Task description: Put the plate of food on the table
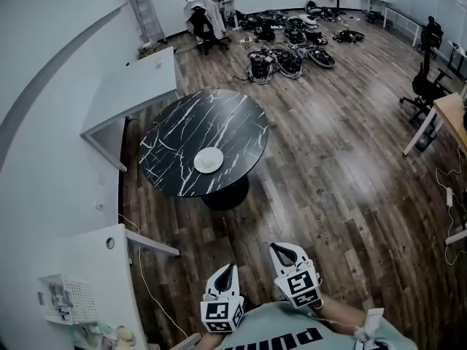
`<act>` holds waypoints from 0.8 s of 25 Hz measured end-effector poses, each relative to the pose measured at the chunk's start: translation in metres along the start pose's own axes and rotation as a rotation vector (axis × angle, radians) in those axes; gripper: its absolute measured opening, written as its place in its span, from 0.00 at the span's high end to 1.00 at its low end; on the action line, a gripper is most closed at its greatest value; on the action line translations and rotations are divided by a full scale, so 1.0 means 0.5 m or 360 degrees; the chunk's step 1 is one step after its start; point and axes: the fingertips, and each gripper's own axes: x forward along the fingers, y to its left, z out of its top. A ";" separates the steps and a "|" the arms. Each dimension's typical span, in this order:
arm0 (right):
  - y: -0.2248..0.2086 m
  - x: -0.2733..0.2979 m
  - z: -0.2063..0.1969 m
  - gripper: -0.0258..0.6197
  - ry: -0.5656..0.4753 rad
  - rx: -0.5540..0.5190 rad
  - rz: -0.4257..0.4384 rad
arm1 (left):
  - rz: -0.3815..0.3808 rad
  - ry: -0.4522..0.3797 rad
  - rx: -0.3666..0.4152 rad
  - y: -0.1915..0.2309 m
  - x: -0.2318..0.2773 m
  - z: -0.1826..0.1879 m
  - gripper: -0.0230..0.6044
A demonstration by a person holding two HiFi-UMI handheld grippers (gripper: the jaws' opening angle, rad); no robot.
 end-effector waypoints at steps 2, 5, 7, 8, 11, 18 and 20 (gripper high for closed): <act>-0.011 -0.024 -0.013 0.95 0.0007 -0.0001 0.0019 | 0.0009 -0.0008 0.0008 -0.031 0.001 0.001 0.95; -0.020 -0.056 -0.031 0.95 0.0016 -0.0004 0.0039 | 0.0017 -0.0019 0.0021 -0.061 0.002 0.005 0.95; -0.031 -0.067 -0.040 0.95 0.0012 -0.0002 0.0028 | 0.0024 -0.0018 0.0023 -0.070 0.006 0.002 0.95; -0.037 -0.071 -0.044 0.95 0.0010 0.0003 0.0021 | 0.0030 -0.0015 0.0020 -0.073 0.007 0.000 0.95; -0.047 -0.081 -0.052 0.95 0.0001 0.0018 0.0013 | 0.0058 -0.0006 0.0018 -0.080 0.005 -0.010 0.95; -0.057 -0.093 -0.061 0.95 -0.0008 0.0024 -0.0005 | 0.0037 -0.0009 0.0060 -0.101 0.003 -0.013 0.95; -0.057 -0.093 -0.065 0.95 -0.0006 0.0029 -0.0005 | 0.0037 -0.0002 0.0061 -0.101 0.005 -0.015 0.95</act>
